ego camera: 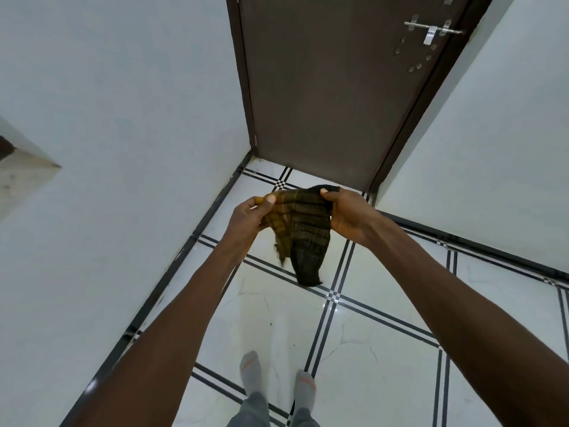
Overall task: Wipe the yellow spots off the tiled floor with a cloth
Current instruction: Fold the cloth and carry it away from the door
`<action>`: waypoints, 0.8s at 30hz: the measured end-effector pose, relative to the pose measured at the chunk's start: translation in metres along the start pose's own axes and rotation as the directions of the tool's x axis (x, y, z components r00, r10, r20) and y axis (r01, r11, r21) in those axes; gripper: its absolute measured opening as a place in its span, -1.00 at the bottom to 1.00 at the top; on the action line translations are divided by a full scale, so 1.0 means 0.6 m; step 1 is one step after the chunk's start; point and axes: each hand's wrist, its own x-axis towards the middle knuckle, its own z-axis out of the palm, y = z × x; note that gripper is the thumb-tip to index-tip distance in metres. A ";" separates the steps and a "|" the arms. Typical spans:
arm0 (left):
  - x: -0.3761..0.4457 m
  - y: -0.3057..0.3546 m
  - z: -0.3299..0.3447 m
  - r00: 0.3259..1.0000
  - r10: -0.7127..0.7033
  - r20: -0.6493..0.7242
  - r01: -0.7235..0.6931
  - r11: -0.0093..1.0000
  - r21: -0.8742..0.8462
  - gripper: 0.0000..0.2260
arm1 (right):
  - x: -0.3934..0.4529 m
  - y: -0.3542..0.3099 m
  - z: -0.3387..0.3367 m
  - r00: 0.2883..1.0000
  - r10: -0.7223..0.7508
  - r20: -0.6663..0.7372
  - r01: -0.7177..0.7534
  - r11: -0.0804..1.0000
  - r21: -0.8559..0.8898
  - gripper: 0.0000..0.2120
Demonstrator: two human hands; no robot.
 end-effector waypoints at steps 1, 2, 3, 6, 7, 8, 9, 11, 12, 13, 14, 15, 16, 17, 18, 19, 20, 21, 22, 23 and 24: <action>0.000 0.000 -0.004 0.999 0.022 -0.037 -0.021 0.999 0.033 -0.71 | 0.003 0.000 -0.005 1.000 0.015 -0.020 -0.017 0.996 -0.088 -0.72; -0.001 0.002 -0.006 0.997 0.044 -0.069 -0.039 0.997 0.066 -0.73 | 0.004 0.000 -0.007 0.999 0.026 -0.027 -0.031 0.982 -0.189 -0.72; -0.003 0.005 -0.007 0.994 0.063 -0.094 -0.054 0.994 0.091 -0.78 | 0.006 0.001 -0.009 0.999 0.030 -0.027 -0.036 0.955 -0.294 -0.72; -0.006 0.015 -0.004 0.990 0.099 -0.105 -0.082 0.985 0.150 -0.81 | 0.006 -0.001 -0.009 0.999 -0.020 -0.038 -0.001 0.871 -0.491 -0.71; -0.005 0.017 -0.004 0.991 0.091 -0.096 -0.074 0.983 0.170 -0.78 | 0.006 -0.002 -0.010 0.999 -0.034 -0.040 0.009 0.864 -0.503 -0.66; -0.003 0.019 -0.004 0.993 0.074 -0.095 -0.055 0.981 0.187 -0.74 | 0.007 -0.002 -0.012 0.999 -0.036 -0.034 0.015 0.864 -0.504 -0.59; 0.002 0.020 -0.005 0.993 0.044 -0.107 -0.022 0.979 0.201 -0.72 | 0.008 -0.002 -0.015 0.999 -0.035 -0.023 0.018 0.864 -0.503 -0.48; 0.010 0.022 -0.006 0.988 -0.033 -0.148 0.064 0.976 0.209 -0.72 | 0.009 0.002 -0.022 0.999 -0.044 -0.007 0.033 0.851 -0.524 -0.16; 0.011 0.024 -0.005 0.985 -0.063 -0.160 0.095 0.974 0.206 -0.71 | 0.007 0.004 -0.024 0.998 -0.056 0.006 0.051 0.841 -0.539 -0.05; 0.011 0.027 -0.005 0.983 -0.078 -0.165 0.111 0.973 0.201 -0.69 | 0.005 0.007 -0.027 0.997 -0.075 0.028 0.078 0.827 -0.557 -0.01; 0.011 0.031 -0.004 0.983 -0.082 -0.162 0.113 0.975 0.193 -0.66 | 0.000 0.008 -0.030 0.994 -0.094 0.057 0.110 0.806 -0.581 -0.03; 0.009 0.034 -0.004 0.986 -0.077 -0.147 0.103 0.978 0.179 -0.62 | -0.004 0.009 -0.033 0.990 -0.111 0.083 0.138 0.772 -0.620 -0.08; 0.004 0.040 -0.004 0.991 -0.059 -0.117 0.079 0.982 0.174 -0.60 | -0.008 0.008 -0.038 0.986 -0.126 0.105 0.164 0.723 -0.671 -0.15; -0.001 0.044 -0.006 0.997 -0.030 -0.073 0.043 0.982 0.182 -0.59 | -0.010 0.007 -0.040 0.982 -0.140 0.128 0.189 0.656 -0.730 -0.23; -0.005 0.047 -0.009 1.000 0.009 -0.019 -0.005 0.977 0.211 -0.59 | -0.011 0.006 -0.042 0.977 -0.154 0.144 0.208 0.575 -0.791 -0.31; -0.008 0.048 -0.013 0.998 0.050 0.032 -0.056 0.966 0.254 -0.60 | -0.013 0.004 -0.043 0.973 -0.168 0.160 0.223 0.486 -0.845 -0.39; -0.011 0.049 -0.016 0.994 0.084 0.074 -0.103 0.947 0.304 -0.62 | -0.014 0.002 -0.042 0.968 -0.181 0.171 0.232 0.403 -0.885 -0.45; -0.013 0.050 -0.016 0.988 0.116 0.106 -0.146 0.926 0.347 -0.63 | -0.016 -0.001 -0.041 0.965 -0.192 0.177 0.234 0.334 -0.913 -0.49; -0.015 0.050 -0.016 0.981 0.149 0.121 -0.186 0.899 0.397 -0.63 | -0.016 -0.004 -0.039 0.962 -0.203 0.182 0.234 0.274 -0.933 -0.52; -0.017 0.050 -0.013 0.974 0.187 0.126 -0.224 0.861 0.456 -0.63 | -0.017 -0.005 -0.036 0.958 -0.216 0.188 0.235 0.217 -0.948 -0.56; -0.019 0.049 -0.009 0.967 0.225 0.120 -0.254 0.814 0.523 -0.62 | -0.015 -0.004 -0.034 0.954 -0.227 0.195 0.234 0.162 -0.959 -0.61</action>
